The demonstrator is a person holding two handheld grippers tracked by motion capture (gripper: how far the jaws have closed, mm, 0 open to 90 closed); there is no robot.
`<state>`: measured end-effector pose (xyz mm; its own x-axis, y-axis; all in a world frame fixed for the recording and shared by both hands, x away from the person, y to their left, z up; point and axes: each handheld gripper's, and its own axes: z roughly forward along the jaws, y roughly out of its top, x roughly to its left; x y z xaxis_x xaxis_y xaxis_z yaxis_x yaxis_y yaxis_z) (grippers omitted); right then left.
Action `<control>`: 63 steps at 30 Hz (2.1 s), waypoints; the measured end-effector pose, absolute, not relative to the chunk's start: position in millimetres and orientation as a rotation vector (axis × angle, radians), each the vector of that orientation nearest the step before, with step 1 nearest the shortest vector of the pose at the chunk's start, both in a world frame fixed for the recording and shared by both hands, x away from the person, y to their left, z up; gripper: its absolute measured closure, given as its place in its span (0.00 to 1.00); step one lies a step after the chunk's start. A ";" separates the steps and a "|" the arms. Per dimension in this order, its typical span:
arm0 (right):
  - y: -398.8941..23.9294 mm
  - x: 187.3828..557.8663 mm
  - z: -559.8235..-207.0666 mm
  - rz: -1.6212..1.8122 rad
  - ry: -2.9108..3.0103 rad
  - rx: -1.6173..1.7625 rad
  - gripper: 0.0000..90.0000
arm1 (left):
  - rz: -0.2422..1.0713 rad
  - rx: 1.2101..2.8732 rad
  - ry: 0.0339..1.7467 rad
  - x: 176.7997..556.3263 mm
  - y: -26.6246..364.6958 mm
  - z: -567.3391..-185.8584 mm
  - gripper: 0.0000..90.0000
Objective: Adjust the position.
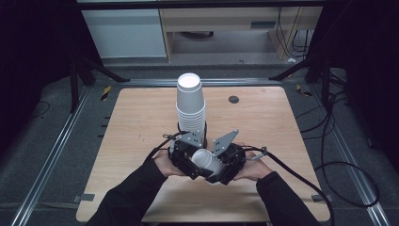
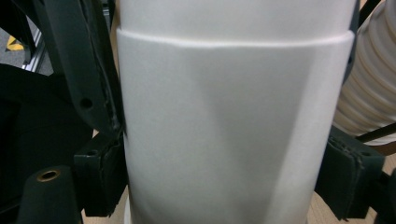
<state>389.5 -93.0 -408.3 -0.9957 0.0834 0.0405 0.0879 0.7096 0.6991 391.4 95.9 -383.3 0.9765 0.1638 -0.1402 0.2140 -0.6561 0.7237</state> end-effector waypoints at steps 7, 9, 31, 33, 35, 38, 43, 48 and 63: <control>-89.1 389.5 -408.4 -1.181 -2.905 -0.130 0.18 | -0.079 2.316 0.270 390.9 95.7 -383.1 0.22; -88.6 389.6 -408.8 -1.185 -2.900 -0.132 0.19 | -0.076 2.311 0.276 390.4 96.1 -382.8 0.22; -93.4 392.0 -406.3 -1.242 -2.884 -0.203 0.10 | -0.013 2.245 0.289 388.3 107.9 -377.2 0.24; -95.7 392.3 -404.3 -1.248 -2.886 -0.221 0.08 | -0.004 2.221 0.303 387.9 112.2 -376.0 0.24; -97.1 392.4 -403.2 -1.264 -2.878 -0.222 0.08 | -0.002 2.214 0.310 388.0 113.7 -375.8 0.24; -100.6 392.6 -398.6 -1.309 -2.860 -0.233 0.07 | 0.011 2.210 0.320 388.3 118.2 -374.8 0.24; -101.7 392.7 -397.0 -1.321 -2.853 -0.230 0.06 | 0.019 2.233 0.311 387.6 118.2 -376.2 0.24; -105.4 392.7 -392.1 -1.354 -2.855 -0.253 0.07 | 0.028 2.245 0.304 387.0 118.8 -377.4 0.24; -150.5 391.5 -378.6 -1.672 -2.763 -0.502 0.09 | 0.133 2.017 0.428 381.3 156.1 -373.3 0.24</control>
